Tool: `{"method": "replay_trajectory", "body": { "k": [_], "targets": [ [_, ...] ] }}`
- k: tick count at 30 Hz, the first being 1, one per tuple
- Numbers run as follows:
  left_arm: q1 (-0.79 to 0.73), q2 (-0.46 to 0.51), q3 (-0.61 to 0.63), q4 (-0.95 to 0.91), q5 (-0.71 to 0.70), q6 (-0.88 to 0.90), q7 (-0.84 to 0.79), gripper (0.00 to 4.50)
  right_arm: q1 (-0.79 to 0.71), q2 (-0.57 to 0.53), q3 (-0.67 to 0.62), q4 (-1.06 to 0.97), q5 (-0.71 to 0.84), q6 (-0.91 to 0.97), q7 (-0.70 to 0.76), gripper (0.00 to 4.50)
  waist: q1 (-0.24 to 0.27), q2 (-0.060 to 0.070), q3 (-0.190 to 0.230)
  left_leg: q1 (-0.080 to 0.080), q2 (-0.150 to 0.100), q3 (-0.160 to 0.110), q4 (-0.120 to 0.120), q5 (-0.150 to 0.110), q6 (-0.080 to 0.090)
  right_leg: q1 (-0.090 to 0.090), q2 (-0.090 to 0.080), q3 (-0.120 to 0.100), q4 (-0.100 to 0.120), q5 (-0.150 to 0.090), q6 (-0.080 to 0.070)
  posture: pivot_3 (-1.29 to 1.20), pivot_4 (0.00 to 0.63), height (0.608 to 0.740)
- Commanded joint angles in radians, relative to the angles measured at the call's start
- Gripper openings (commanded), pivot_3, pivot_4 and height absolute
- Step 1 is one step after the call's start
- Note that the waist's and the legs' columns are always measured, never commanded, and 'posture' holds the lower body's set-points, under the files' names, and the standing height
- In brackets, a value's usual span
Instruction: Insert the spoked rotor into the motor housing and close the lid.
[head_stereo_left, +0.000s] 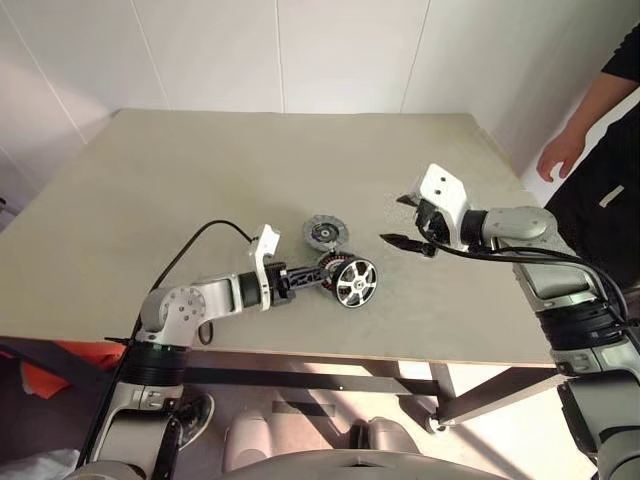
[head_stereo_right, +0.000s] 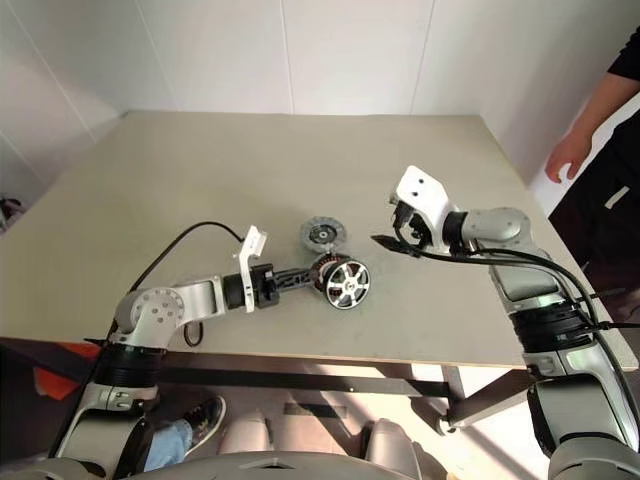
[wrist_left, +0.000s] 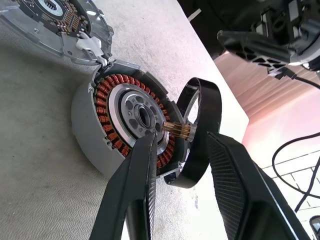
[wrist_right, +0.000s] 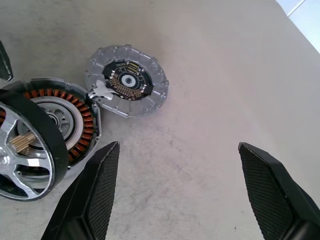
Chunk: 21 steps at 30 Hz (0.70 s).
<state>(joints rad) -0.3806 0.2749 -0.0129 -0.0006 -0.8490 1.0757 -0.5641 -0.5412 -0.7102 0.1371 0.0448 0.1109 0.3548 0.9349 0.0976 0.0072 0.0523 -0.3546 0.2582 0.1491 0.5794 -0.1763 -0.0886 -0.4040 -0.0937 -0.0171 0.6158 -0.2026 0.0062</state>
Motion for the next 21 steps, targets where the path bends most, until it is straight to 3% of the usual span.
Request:
{"method": "replay_trajectory", "body": {
  "k": [1,21],
  "targets": [
    [-0.042,-0.003,-0.016,0.009,0.028,-0.028,-0.039,1.66,-0.010,0.000,-0.021,-0.035,0.001,-0.012,-0.006,4.07,0.000,0.000,0.000,0.000,0.000,0.000,0.000,0.000,0.000,0.000,0.000,0.000,0.000,0.000,0.000,0.00,0.000,0.740],
    [-0.062,-0.016,0.014,0.003,0.014,0.029,-0.105,1.66,0.002,0.006,-0.015,-0.052,0.000,0.004,-0.013,4.07,0.000,0.000,0.000,0.000,0.000,0.000,0.000,0.000,0.000,0.000,0.000,0.001,0.000,0.000,0.000,0.00,0.000,0.740]
  ]
}}
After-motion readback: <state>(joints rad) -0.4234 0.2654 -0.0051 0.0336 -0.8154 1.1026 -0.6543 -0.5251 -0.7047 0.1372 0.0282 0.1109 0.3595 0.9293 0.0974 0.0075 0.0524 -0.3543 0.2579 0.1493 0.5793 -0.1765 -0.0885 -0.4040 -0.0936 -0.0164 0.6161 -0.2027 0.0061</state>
